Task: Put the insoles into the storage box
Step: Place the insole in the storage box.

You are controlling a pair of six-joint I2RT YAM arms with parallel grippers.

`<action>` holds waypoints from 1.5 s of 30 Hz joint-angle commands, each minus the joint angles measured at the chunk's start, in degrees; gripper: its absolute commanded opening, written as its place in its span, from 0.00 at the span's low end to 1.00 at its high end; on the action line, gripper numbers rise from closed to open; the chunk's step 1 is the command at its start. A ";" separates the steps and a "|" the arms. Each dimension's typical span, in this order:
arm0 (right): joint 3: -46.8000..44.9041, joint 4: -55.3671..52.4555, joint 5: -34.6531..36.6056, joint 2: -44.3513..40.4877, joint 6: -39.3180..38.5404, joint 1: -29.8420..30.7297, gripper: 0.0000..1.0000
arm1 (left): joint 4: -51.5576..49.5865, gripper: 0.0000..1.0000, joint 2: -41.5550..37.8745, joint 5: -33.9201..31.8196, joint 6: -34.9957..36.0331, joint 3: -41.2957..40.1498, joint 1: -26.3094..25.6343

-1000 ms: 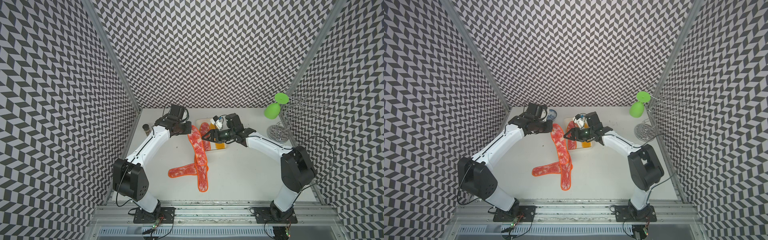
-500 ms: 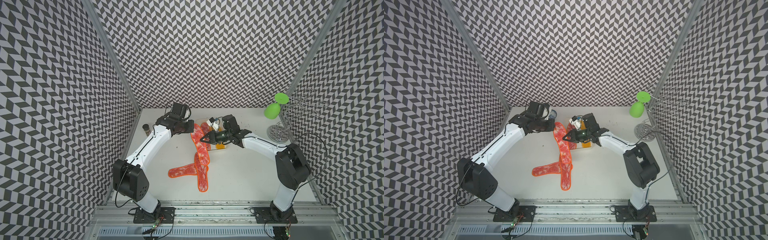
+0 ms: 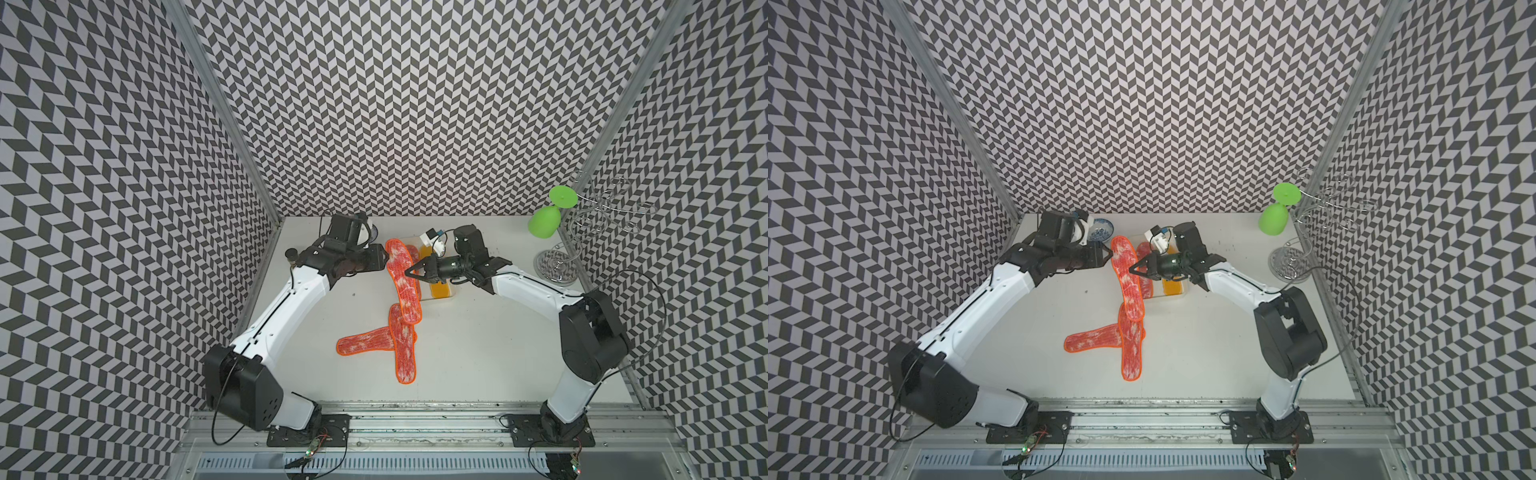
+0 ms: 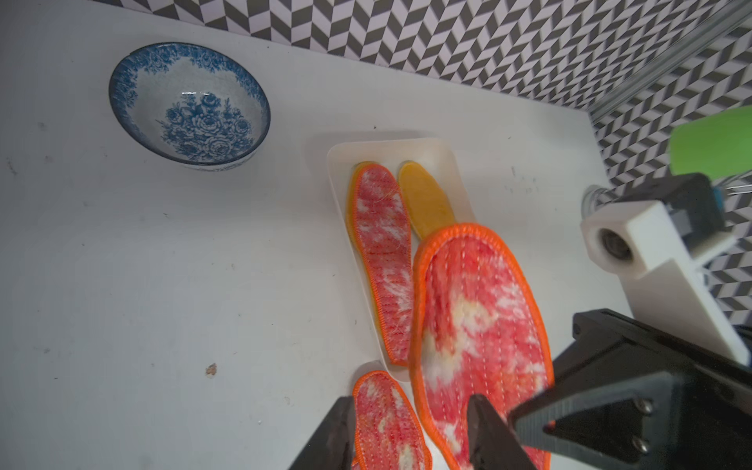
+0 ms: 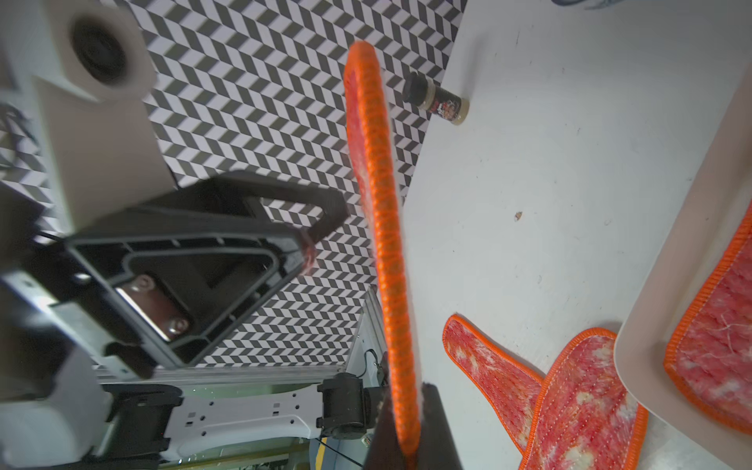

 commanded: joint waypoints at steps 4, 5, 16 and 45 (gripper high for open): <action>-0.77 11.90 -4.31 -4.37 7.14 -1.23 0.00 | 22.00 0.49 -7.37 16.43 -13.45 -14.04 0.26; -0.82 12.56 -4.71 -4.53 7.81 -1.30 0.00 | 24.55 0.48 -7.89 17.83 -14.77 -15.23 0.15; -3.16 19.37 -6.81 -5.48 13.37 -1.27 0.00 | 38.91 0.32 -6.88 27.29 -22.78 -19.08 0.15; 3.00 -22.90 15.76 -10.08 -17.89 -17.60 0.63 | 44.52 0.00 25.70 21.44 -24.68 -2.69 -2.33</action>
